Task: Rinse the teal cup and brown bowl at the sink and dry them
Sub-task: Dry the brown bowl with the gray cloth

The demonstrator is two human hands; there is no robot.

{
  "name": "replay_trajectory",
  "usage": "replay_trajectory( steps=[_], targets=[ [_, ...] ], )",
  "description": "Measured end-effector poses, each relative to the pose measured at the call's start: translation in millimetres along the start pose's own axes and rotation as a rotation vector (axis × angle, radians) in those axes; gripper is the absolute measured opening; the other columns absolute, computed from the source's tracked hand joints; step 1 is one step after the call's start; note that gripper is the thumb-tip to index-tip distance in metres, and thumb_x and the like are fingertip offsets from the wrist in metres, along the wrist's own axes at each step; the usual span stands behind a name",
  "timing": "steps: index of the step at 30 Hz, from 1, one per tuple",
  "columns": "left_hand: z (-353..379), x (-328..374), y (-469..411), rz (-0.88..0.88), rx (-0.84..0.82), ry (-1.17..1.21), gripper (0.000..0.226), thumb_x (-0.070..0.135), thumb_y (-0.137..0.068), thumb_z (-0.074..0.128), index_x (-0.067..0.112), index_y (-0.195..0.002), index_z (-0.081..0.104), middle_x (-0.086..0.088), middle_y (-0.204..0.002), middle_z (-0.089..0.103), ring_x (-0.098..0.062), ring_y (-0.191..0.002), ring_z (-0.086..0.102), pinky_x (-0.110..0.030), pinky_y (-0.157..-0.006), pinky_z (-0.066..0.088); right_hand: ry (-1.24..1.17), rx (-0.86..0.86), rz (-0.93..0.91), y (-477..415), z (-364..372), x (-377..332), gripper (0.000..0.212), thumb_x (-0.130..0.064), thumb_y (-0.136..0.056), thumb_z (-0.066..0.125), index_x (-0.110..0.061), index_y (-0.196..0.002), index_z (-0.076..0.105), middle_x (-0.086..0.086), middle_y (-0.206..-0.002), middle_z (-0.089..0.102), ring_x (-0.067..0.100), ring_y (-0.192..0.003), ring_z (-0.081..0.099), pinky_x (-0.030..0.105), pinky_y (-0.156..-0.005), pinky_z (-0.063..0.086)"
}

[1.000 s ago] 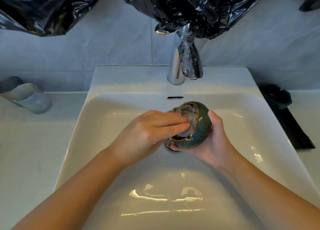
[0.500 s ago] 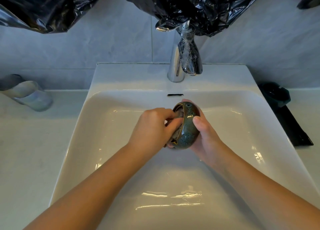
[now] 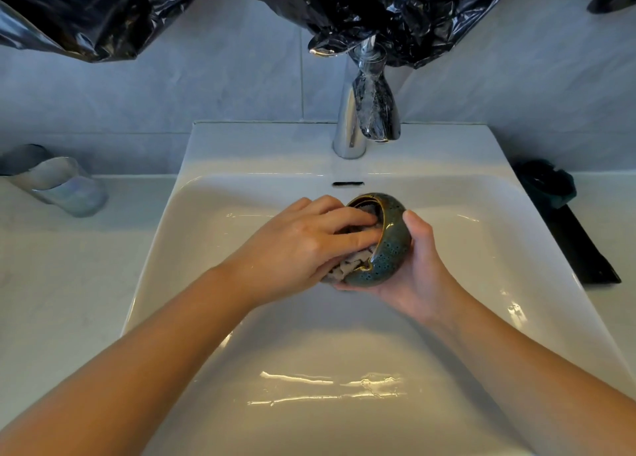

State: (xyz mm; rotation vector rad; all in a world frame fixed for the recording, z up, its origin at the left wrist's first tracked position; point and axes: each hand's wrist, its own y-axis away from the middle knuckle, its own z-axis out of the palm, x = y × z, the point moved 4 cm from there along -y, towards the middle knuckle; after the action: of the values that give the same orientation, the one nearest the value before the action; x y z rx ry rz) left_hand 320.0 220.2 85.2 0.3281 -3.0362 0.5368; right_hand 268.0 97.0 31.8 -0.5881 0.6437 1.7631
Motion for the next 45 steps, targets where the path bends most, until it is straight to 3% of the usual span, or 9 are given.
replay_trajectory(
  steps=[5, 10, 14, 20, 26, 31, 35, 40, 45],
  targets=[
    [12.0, 0.2, 0.3, -0.199, 0.161, 0.099, 0.024, 0.022, -0.094, 0.053, 0.011, -0.107, 0.07, -0.008, -0.103, 0.064, -0.027, -0.082, 0.058, -0.039, -0.068, 0.05, 0.139, 0.041, -0.012, 0.0, 0.9, 3.0, 0.078, -0.057, -0.065, 0.08, -0.022, -0.129, 0.053, 0.013, -0.119, 0.062, 0.031, -0.099, 0.065, 0.057, -0.084, 0.049],
    [25.0, 0.9, 15.1, -0.719, 0.224, 0.514, 0.015, 0.018, -0.086, 0.065, 0.017, -0.095, 0.076, 0.004, -0.082, 0.066, -0.004, -0.062, 0.054, -0.02, -0.063, 0.045, 0.236, 0.081, -0.041, 0.6, -2.3, 9.2, 0.075, -0.053, -0.062, 0.084, -0.035, -0.127, 0.053, 0.01, -0.123, 0.055, 0.032, -0.104, 0.064, 0.058, -0.078, 0.054],
    [26.8, -4.2, 20.6, -1.057, 0.171, 0.802, 0.015, 0.012, -0.083, 0.064, 0.025, -0.091, 0.063, 0.006, -0.066, 0.063, -0.007, -0.054, 0.056, -0.027, -0.055, 0.051, 0.224, 0.075, -0.009, -1.6, -1.8, 11.6, 0.079, -0.052, -0.06, 0.086, -0.033, -0.129, 0.053, 0.012, -0.128, 0.052, 0.034, -0.109, 0.061, 0.054, -0.075, 0.054],
    [-9.1, 7.9, 28.0, -0.417, 0.354, 0.541, 0.051, -0.006, -0.069, 0.034, 0.008, -0.104, 0.067, -0.005, -0.113, 0.063, -0.021, -0.108, 0.058, -0.029, -0.09, 0.048, 0.118, 0.035, -0.031, -3.5, 1.3, 8.2, 0.083, -0.052, -0.069, 0.08, -0.016, -0.133, 0.041, 0.014, -0.117, 0.063, 0.031, -0.106, 0.064, 0.048, -0.073, 0.054],
    [3.2, 9.7, 26.5, -0.204, 0.071, 0.432, 0.042, 0.014, -0.091, 0.046, 0.01, -0.132, 0.056, -0.004, -0.141, 0.052, -0.016, -0.126, 0.052, -0.035, -0.102, 0.044, 0.098, 0.064, 0.015, -1.3, -8.0, 8.2, 0.077, -0.061, -0.057, 0.082, -0.016, -0.116, 0.064, 0.012, -0.112, 0.069, 0.028, -0.101, 0.067, 0.051, -0.082, 0.055],
    [12.6, -1.6, 11.3, -0.274, 0.085, 0.139, 0.037, 0.032, -0.096, 0.044, 0.011, -0.115, 0.068, -0.007, -0.114, 0.064, -0.025, -0.09, 0.058, -0.038, -0.075, 0.05, 0.115, 0.041, -0.017, -1.5, -5.6, 5.7, 0.069, -0.057, -0.063, 0.081, -0.025, -0.121, 0.062, 0.009, -0.12, 0.064, 0.029, -0.102, 0.062, 0.06, -0.086, 0.047],
    [19.0, 2.3, 14.3, -0.553, 0.187, 0.236, 0.043, 0.041, -0.09, 0.042, 0.009, -0.08, 0.068, -0.005, -0.081, 0.056, -0.023, -0.063, 0.055, -0.039, -0.056, 0.049, 0.182, 0.062, 0.006, -0.9, -3.6, 9.5, 0.084, -0.054, -0.061, 0.084, -0.029, -0.132, 0.048, 0.007, -0.123, 0.06, 0.03, -0.101, 0.065, 0.053, -0.073, 0.055],
    [17.8, -3.4, 21.7, -0.921, 0.311, 0.442, 0.014, 0.029, -0.087, 0.061, 0.017, -0.088, 0.055, 0.002, -0.088, 0.053, -0.015, -0.074, 0.054, -0.03, -0.064, 0.044, 0.233, 0.075, -0.001, -3.5, -3.6, 9.9, 0.088, -0.057, -0.062, 0.082, -0.028, -0.136, 0.044, 0.012, -0.135, 0.055, 0.034, -0.106, 0.064, 0.059, -0.081, 0.051],
    [5.2, 6.9, 18.6, -0.439, 0.274, 0.229, 0.032, 0.012, -0.089, 0.047, 0.02, -0.116, 0.062, 0.0, -0.118, 0.06, -0.019, -0.097, 0.061, -0.034, -0.071, 0.053, 0.177, 0.071, 0.001, -1.0, -3.1, 10.7, 0.08, -0.058, -0.062, 0.081, -0.023, -0.128, 0.052, 0.01, -0.124, 0.063, 0.03, -0.105, 0.066, 0.051, -0.076, 0.056]
  ],
)
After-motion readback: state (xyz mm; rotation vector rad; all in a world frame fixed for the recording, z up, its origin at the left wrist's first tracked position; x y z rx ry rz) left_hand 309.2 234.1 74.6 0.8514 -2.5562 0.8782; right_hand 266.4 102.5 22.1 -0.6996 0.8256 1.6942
